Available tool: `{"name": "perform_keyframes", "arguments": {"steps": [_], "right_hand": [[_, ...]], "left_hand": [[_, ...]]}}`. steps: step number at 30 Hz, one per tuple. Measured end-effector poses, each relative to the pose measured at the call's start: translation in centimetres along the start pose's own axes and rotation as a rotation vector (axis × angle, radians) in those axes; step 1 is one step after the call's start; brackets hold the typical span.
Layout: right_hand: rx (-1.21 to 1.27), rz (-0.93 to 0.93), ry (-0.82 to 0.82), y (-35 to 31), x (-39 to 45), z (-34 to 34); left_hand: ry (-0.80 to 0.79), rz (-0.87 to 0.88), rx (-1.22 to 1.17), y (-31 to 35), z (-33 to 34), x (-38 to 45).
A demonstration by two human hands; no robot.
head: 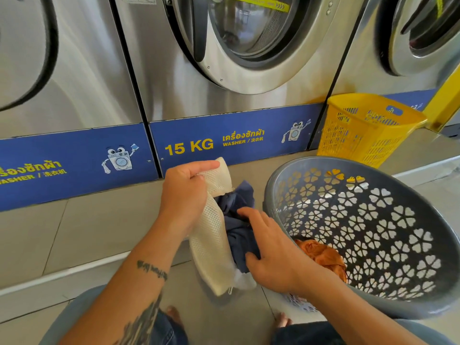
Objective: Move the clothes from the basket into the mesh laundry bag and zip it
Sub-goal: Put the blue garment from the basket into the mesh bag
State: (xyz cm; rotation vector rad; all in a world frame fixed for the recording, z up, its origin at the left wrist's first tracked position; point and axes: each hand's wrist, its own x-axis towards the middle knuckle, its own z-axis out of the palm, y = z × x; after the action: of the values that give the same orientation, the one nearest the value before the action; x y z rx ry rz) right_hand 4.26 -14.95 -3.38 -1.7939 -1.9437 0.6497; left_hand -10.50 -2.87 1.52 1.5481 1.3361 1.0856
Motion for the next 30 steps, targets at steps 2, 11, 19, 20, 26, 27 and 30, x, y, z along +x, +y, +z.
{"name": "perform_keyframes", "arguments": {"steps": [2,11,19,20,26,27,30], "right_hand": [[-0.360,0.004,-0.055,-0.2,-0.7,0.2],[-0.098,0.266,-0.252,4.1,2.7,5.4],[0.542,0.439,0.138,3.5,4.9,10.4],[0.558,0.384,0.131,2.8,5.1,12.0],[0.045,0.237,-0.338,3.4,5.3,21.7],[0.016,0.266,-0.409,3.8,5.5,22.0],[0.030,0.285,-0.534,4.2,7.0,21.5]], "left_hand": [[-0.019,0.015,0.006,0.0,-0.3,-0.2],[-0.197,-0.311,-0.092,-6.8,3.0,-2.6],[-0.142,-0.332,0.201,-11.6,-0.9,-2.5],[-0.112,-0.325,0.229,-11.6,-1.4,-2.3],[-0.023,-0.390,0.300,-12.9,-3.3,-1.0],[-0.011,-0.412,0.302,-13.2,-3.4,-0.8],[0.006,-0.436,0.314,-13.7,-3.8,-0.2]]}}
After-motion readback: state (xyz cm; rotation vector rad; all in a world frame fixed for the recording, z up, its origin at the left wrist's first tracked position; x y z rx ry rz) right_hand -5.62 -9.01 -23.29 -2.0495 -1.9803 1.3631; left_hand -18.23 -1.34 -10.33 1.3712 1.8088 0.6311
